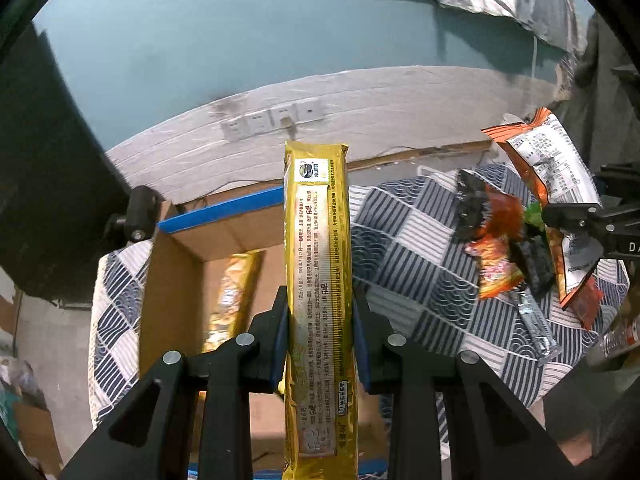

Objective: Organize snacks
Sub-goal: 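Lift both packets over the box and release them inside, then move both grippers back toward the remaining snack pile, then grasp the red stick-snack bag with the left gripper while the right grasps the green peanut bag, then carry both bags over the box and open both grippers to drop them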

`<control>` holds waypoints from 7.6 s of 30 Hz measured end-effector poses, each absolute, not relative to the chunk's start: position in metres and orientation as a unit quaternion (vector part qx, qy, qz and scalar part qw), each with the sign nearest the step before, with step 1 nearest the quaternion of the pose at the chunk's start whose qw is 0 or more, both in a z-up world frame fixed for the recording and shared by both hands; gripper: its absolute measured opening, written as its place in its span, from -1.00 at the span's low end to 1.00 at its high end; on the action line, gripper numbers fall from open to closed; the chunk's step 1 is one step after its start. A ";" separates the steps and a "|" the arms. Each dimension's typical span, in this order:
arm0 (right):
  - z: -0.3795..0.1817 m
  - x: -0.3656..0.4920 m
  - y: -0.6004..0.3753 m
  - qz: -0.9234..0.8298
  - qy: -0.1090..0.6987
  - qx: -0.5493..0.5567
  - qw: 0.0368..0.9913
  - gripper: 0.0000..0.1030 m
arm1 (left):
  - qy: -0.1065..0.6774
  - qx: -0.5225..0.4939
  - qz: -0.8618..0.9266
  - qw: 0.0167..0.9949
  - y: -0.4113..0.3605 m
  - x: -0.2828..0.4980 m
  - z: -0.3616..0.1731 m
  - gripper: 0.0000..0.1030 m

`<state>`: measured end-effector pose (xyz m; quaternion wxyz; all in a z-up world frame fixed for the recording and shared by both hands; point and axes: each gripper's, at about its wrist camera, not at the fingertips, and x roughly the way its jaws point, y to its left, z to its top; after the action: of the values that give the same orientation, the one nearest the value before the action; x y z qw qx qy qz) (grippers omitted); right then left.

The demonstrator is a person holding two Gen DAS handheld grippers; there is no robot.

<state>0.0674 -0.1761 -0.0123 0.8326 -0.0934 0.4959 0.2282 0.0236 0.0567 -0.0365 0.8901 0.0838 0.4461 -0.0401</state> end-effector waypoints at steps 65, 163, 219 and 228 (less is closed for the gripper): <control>-0.037 0.093 -0.026 0.290 0.540 -0.095 0.784 0.31 | 0.477 0.059 0.017 0.877 0.155 0.034 -0.079 0.34; -0.141 0.100 -0.392 0.073 0.580 0.015 0.811 -0.37 | 0.606 0.036 -0.176 0.775 -0.169 0.130 -0.190 0.58; -0.036 0.049 -0.286 0.142 0.517 -0.046 0.843 -0.37 | 0.488 0.092 -0.126 0.859 -0.062 0.043 -0.063 -0.31; -0.012 0.049 -0.250 0.170 0.499 -0.056 0.848 -0.37 | 0.470 0.088 -0.110 0.871 -0.031 0.033 -0.043 -0.31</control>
<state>0.0486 -0.2496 -0.0123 0.8481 -0.0558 0.4986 0.1702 0.0334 -0.0307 -0.0427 0.8714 0.0875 0.4699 -0.1103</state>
